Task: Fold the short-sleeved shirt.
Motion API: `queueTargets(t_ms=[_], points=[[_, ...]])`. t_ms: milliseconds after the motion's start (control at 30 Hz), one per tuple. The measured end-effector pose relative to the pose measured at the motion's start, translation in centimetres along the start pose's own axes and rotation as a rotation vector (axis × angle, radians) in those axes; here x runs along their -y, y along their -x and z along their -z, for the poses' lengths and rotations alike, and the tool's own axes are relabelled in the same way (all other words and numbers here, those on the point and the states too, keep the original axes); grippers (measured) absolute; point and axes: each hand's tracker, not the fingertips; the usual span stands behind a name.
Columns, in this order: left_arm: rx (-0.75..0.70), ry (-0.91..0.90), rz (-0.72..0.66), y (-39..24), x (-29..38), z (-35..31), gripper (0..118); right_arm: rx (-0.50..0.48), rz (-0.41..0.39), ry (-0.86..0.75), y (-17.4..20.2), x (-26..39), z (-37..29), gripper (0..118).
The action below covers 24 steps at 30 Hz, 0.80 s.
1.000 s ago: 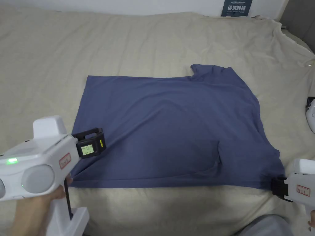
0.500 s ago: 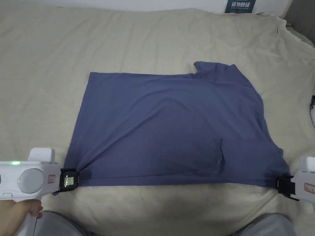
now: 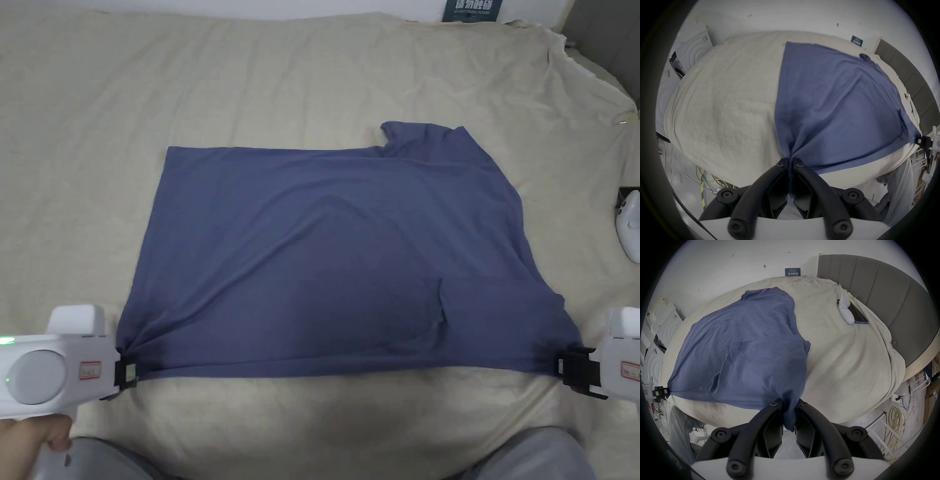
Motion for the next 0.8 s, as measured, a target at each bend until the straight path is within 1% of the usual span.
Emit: queueTargets(t_ms=[167, 267, 400, 533, 700, 800], points=[[0.022, -0.1, -0.056, 0.5, -2.8, -2.5, 1, -0.04, 0.002, -0.027, -0.2, -1.9, -1.8, 10], [0.04, -0.142, -0.091, 0.7, -5.0, -2.6, 1, -0.038, 0.001, -0.066, -0.1, -4.4, -2.7, 10], [0.03, -0.165, -0.086, 0.1, -8.8, -1.4, 1, -0.022, -0.016, -0.115, 0.6, -8.9, -2.6, 10], [0.005, -0.184, -0.072, -1.0, -13.3, 0.9, 1, 0.035, -0.045, -0.125, 2.1, -14.1, -0.2, 10], [-0.044, -0.158, -0.092, -2.0, -18.4, 5.1, 1, 0.066, -0.008, -0.089, 3.1, -19.4, 4.7, 10], [-0.075, -0.14, -0.078, -3.0, -20.4, 8.0, 1, 0.089, 0.017, -0.058, 3.6, -21.7, 7.8, 10]])
